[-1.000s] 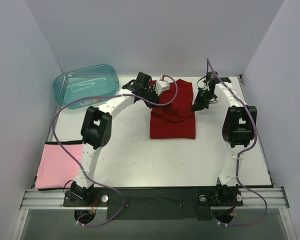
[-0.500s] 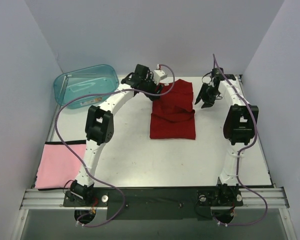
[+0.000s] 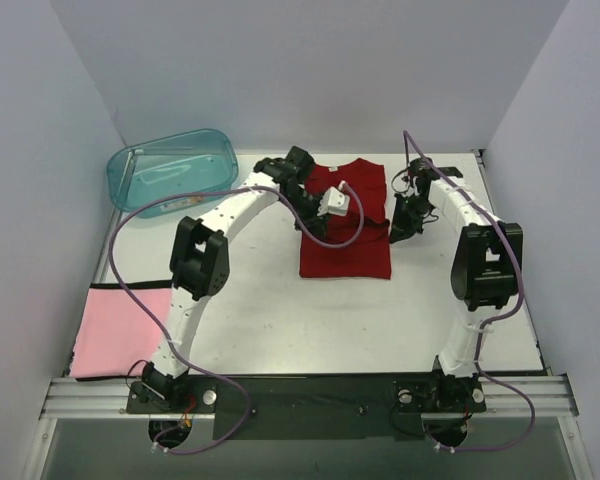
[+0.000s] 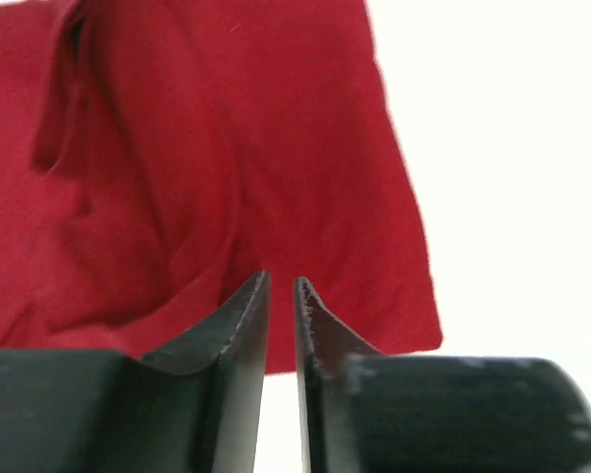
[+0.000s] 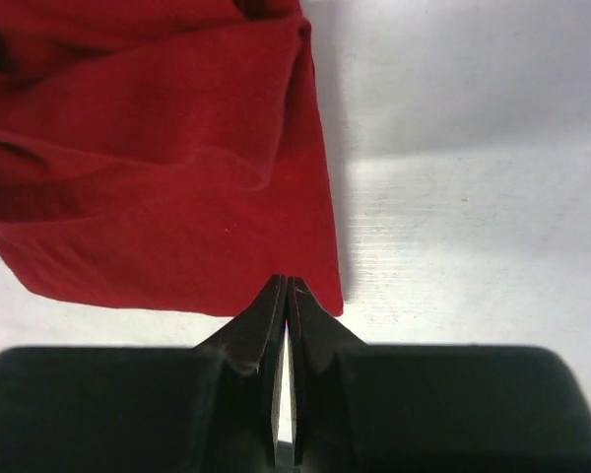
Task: Fold and stack the t-shirts
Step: Fold the folded rectangular tshirt in 1/3 of the way
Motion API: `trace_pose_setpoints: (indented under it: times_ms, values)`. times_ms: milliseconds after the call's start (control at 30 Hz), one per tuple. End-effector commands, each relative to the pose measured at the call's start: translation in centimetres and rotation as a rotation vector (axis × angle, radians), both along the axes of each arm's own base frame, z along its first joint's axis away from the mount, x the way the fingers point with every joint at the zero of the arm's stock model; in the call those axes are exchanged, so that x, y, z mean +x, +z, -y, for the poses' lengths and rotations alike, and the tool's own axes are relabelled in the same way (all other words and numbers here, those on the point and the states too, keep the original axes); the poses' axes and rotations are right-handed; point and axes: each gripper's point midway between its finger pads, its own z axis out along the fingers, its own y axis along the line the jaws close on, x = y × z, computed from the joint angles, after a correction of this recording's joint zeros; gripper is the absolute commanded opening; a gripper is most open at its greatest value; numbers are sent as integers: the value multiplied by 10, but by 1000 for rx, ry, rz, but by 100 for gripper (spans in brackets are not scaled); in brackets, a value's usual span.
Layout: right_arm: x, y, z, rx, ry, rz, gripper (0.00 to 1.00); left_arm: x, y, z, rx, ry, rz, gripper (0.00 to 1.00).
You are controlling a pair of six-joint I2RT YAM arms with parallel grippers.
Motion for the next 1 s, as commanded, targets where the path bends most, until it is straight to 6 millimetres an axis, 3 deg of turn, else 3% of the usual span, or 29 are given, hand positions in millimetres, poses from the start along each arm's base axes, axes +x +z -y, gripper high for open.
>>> trace_pose_setpoints:
  times_ms: [0, 67, 133, 333, 367, 500, 633, 700, 767, 833, 867, 900, 933, 967]
  values:
    - [-14, -23, -12, 42, 24, -121, 0, -41, -14, 9, 7, -228, -41, 20]
    - [-5, -29, -18, 25, 37, -125, 0, -44, -25, 14, 37, -225, -49, 17]
    - [5, -30, -22, 20, 47, -117, 0, -34, -32, 19, 51, -171, -34, 15]
    - [60, -30, -29, 11, 28, -34, 0, 44, -42, 23, 53, 125, 140, 15]
    - [64, -30, -29, 13, 16, -29, 0, 67, -32, 26, 11, 184, 208, 15]
    - [88, -29, -25, -15, -13, 16, 0, 108, -13, 23, -65, 373, 244, 16]
    - [118, -35, -15, -46, -61, 61, 0, 141, -29, 12, -52, 534, 270, 16]
    - [137, -28, -12, -31, -91, 107, 0, 163, -34, 0, -19, 667, 282, 16]
    - [151, -6, -9, -34, -103, 174, 0, 181, -42, -11, 9, 767, 261, 15]
    - [155, 18, -5, -38, -101, 227, 0, 189, -21, -19, -12, 814, 238, 15]
    - [149, 18, 0, -47, -93, 218, 0, 187, -14, -21, -25, 805, 219, 15]
    - [139, 30, 4, -56, -94, 224, 2, 184, 5, -22, -52, 792, 226, 16]
    - [128, 28, 9, -72, -86, 206, 5, 173, 5, -19, -66, 744, 195, 18]
    - [108, 31, 15, -94, -84, 186, 10, 162, 31, -15, -110, 689, 206, 19]
